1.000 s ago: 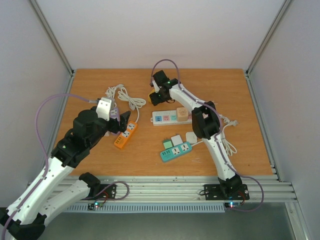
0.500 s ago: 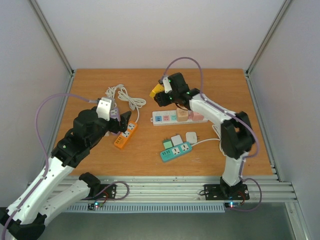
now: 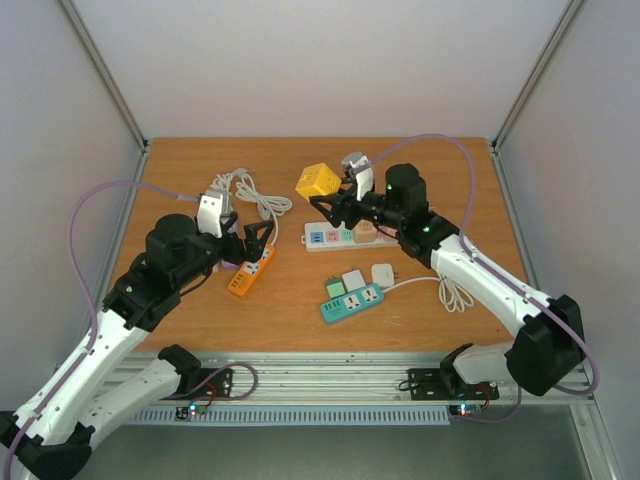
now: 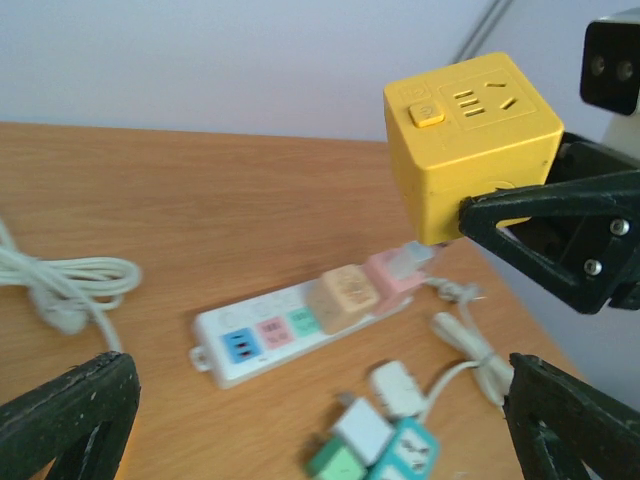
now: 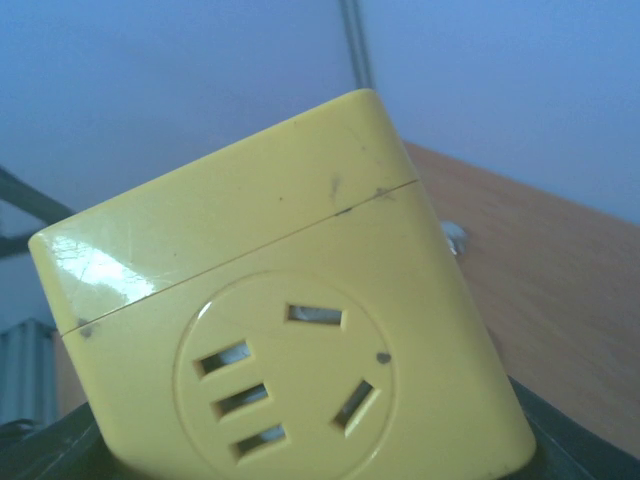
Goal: Insert the plug
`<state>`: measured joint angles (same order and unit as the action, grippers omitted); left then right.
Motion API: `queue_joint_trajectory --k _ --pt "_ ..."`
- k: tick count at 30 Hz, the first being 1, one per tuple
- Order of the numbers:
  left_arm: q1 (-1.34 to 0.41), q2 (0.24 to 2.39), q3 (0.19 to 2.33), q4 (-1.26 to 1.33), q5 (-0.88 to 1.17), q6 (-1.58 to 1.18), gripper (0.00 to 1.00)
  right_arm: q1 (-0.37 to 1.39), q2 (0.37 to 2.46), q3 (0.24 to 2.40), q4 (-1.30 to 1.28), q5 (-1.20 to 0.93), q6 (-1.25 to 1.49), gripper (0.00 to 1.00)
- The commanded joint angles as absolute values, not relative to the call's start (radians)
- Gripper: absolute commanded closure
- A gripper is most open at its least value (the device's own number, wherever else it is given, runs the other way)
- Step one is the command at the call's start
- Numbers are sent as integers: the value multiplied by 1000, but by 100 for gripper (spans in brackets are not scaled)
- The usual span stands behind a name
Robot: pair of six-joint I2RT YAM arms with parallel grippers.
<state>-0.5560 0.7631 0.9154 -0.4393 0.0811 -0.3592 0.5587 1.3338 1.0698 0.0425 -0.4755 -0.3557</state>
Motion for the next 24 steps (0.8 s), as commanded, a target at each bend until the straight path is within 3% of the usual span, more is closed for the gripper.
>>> queue_joint_trajectory --k 1,7,14,24 --pt "-554 768 922 -246 254 -537 1 565 1271 1057 179 -664 -303 41" --pt "-554 758 894 -105 305 -596 1 587 1267 1089 227 -787 -147 38" --pt "-554 771 890 -15 330 -644 1 682 1263 1112 149 -688 -211 38" --pt "-553 882 1062 -365 321 -670 6 820 1309 1180 -59 -321 -526 38"
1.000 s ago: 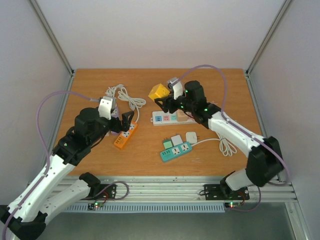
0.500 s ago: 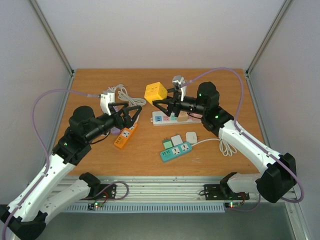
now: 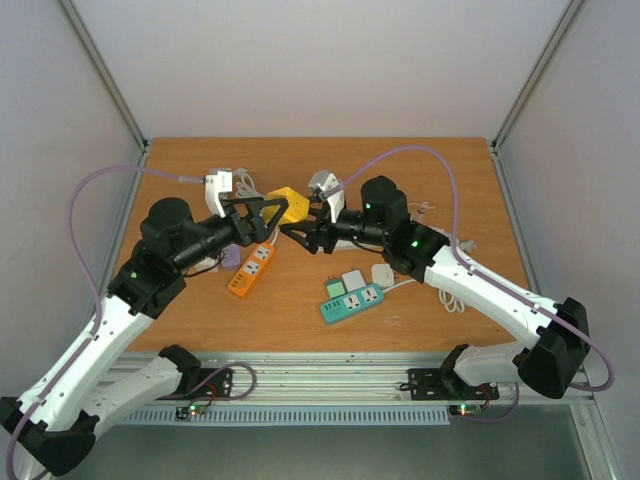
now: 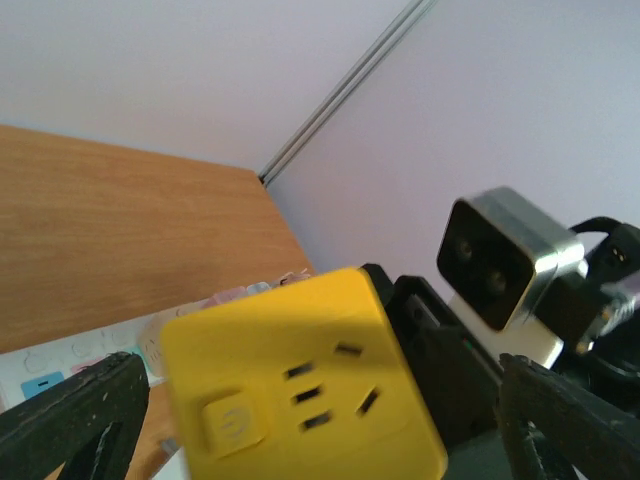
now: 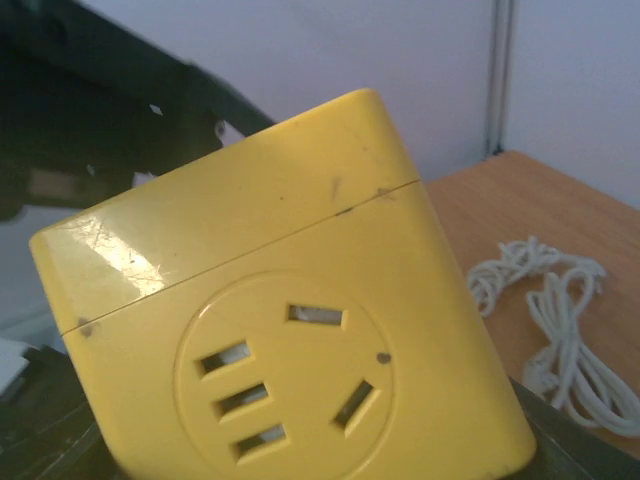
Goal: Insert the plug
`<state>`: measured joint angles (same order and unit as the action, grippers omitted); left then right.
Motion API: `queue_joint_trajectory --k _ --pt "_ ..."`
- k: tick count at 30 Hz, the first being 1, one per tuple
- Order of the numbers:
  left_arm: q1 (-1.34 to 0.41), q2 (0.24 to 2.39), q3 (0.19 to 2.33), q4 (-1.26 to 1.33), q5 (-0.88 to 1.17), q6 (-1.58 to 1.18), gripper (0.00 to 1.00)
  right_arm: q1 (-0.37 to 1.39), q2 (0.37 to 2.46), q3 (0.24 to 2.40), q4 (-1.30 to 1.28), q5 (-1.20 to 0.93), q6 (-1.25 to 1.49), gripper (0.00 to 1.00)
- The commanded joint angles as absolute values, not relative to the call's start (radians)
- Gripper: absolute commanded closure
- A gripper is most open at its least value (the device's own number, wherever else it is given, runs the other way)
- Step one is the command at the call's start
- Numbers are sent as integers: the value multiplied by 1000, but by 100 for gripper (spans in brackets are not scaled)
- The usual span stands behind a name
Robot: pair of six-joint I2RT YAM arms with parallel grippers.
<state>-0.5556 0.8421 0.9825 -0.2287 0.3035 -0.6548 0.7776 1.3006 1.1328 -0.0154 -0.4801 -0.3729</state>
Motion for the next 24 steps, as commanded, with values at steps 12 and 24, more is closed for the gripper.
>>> queue_joint_trajectory --k 12,24 --pt "-552 988 1083 -470 423 -640 39 858 1323 1180 -103 -227 -636 36" --pt "-552 1054 1188 -686 380 -318 61 870 1310 1226 -317 -153 -712 2"
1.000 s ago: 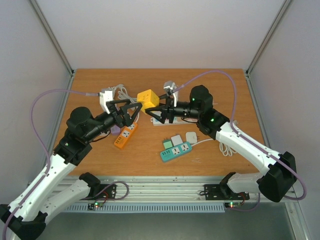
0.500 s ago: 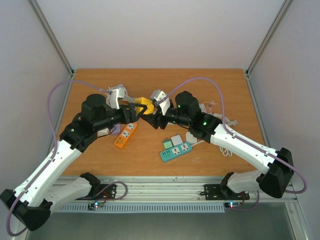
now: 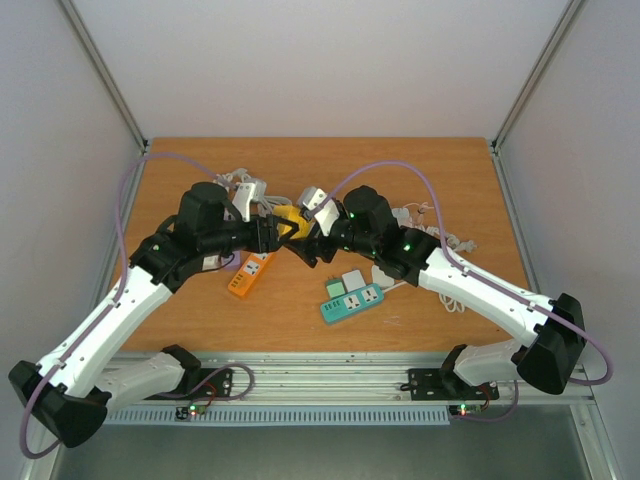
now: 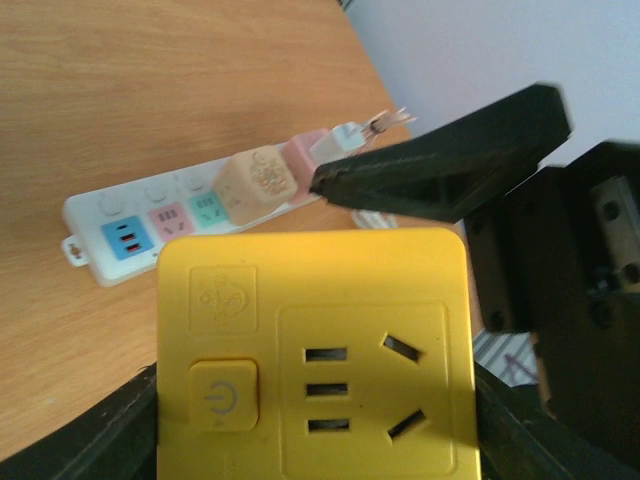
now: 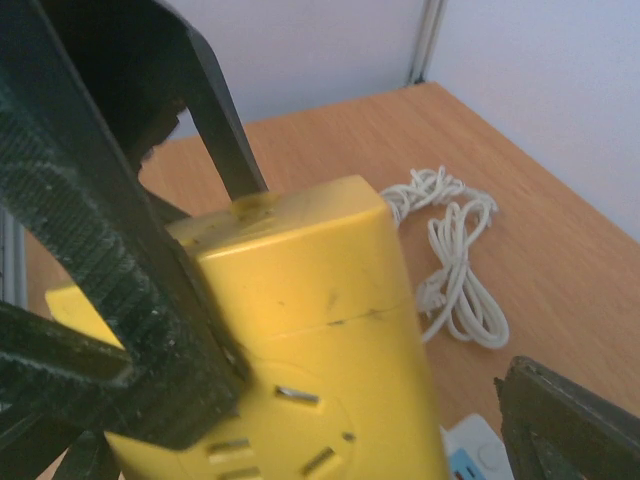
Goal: Insert the plug
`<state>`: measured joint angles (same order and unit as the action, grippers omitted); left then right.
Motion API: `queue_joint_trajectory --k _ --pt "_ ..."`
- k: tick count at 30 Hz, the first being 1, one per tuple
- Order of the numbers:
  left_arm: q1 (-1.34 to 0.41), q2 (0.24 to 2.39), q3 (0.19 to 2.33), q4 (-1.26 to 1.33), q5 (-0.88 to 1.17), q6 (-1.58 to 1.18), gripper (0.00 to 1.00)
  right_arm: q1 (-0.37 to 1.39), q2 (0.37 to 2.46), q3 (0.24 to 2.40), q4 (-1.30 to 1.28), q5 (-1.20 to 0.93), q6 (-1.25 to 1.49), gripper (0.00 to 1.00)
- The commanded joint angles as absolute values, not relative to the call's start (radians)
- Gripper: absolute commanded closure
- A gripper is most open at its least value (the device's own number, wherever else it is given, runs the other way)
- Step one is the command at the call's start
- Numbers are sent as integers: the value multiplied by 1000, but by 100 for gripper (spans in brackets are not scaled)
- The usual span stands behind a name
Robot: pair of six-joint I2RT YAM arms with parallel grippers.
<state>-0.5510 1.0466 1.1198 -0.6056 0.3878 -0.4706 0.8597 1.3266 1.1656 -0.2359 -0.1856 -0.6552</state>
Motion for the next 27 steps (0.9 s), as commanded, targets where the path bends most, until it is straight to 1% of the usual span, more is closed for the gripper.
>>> queue_joint_trajectory --k 1,7,9,11,15,17,19,21,22,24,27 --pt "-552 1055 1193 -699 391 -304 61 871 1318 1243 -338 -160 -724 2" --pt "-552 1069 1231 -742 459 -265 59 870 1410 1381 -516 -256 -781 7" --pt "-553 1068 1235 -742 487 -264 58 870 1415 1379 -515 -271 -779 14" --pt "-552 1067 1239 -744 508 -263 58 870 1416 1381 -513 -272 -759 25" --pt "-552 1065 1245 -740 537 -277 55 870 1422 1401 -538 -277 -728 35" --pt "-552 1062 1247 -727 555 -287 49 870 1419 1396 -529 -255 -712 42" --pt "-552 1053 1244 -710 557 -309 41 870 1407 1385 -507 -230 -694 46" --pt "-552 1035 1236 -680 549 -329 26 870 1377 1356 -454 -211 -671 49" --pt "-552 1017 1225 -655 534 -341 21 870 1360 1335 -425 -207 -662 51" --pt "-552 980 1191 -575 472 -382 15 870 1328 1298 -372 -187 -633 52" --pt "-552 919 1113 -459 386 -455 5 865 1282 1239 -250 -140 -555 51"
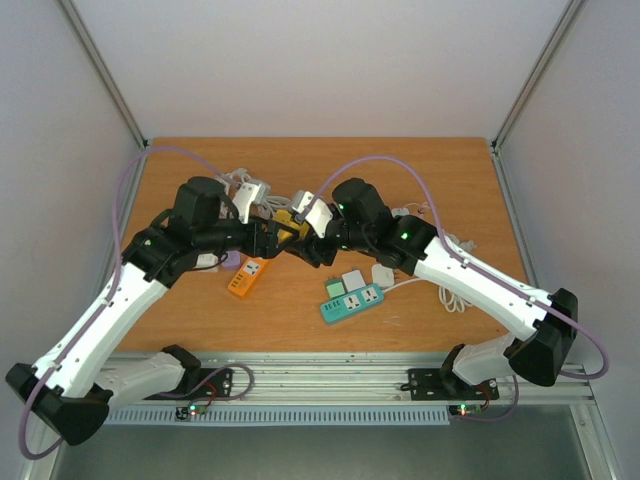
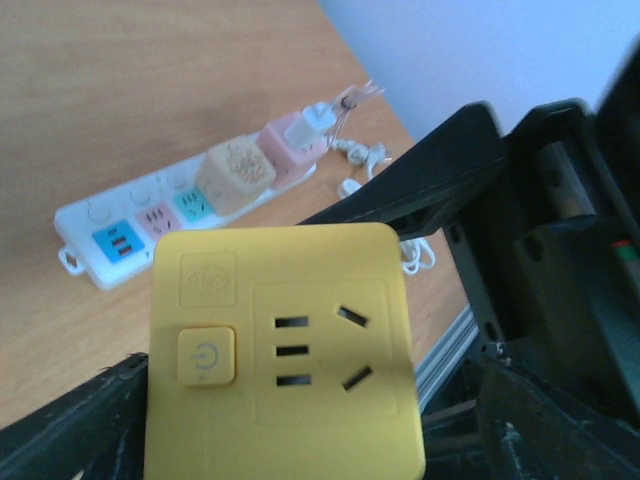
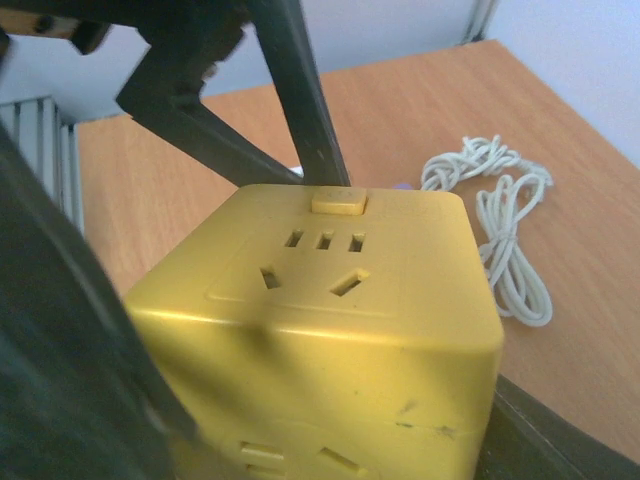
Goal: Insert the plug
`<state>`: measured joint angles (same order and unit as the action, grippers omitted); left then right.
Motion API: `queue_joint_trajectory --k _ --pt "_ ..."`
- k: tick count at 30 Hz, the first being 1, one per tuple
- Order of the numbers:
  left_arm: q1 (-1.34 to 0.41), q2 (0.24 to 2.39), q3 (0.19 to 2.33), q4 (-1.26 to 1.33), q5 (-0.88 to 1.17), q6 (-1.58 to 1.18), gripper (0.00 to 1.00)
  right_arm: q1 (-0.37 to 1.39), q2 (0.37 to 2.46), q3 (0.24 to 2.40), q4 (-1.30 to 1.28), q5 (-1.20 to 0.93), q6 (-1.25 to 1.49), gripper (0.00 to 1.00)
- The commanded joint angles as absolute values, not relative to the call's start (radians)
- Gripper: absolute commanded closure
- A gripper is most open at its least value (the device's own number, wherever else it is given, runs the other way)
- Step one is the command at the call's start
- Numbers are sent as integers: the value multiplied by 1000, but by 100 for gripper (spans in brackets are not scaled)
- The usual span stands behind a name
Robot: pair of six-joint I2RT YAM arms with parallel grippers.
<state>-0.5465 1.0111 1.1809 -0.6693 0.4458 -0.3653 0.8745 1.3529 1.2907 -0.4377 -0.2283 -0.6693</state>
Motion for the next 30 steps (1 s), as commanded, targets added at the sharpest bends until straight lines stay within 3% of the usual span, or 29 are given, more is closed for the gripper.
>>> queue_joint_trajectory --k 1,7,17,23,30 --pt "-552 900 1095 -432 354 -469 4 859 1273 1238 -226 -136 -511 51" --pt "-552 805 970 -201 283 -515 2 840 1278 1353 -224 -120 -164 50" --pt "-554 861 870 118 312 -497 3 828 1356 1560 -397 -92 430 50" --pt "-559 877 805 342 353 -482 3 830 1366 1555 -368 -97 571 50" --pt "-593 914 754 465 258 -345 4 831 1416 1573 -359 -176 647 50"
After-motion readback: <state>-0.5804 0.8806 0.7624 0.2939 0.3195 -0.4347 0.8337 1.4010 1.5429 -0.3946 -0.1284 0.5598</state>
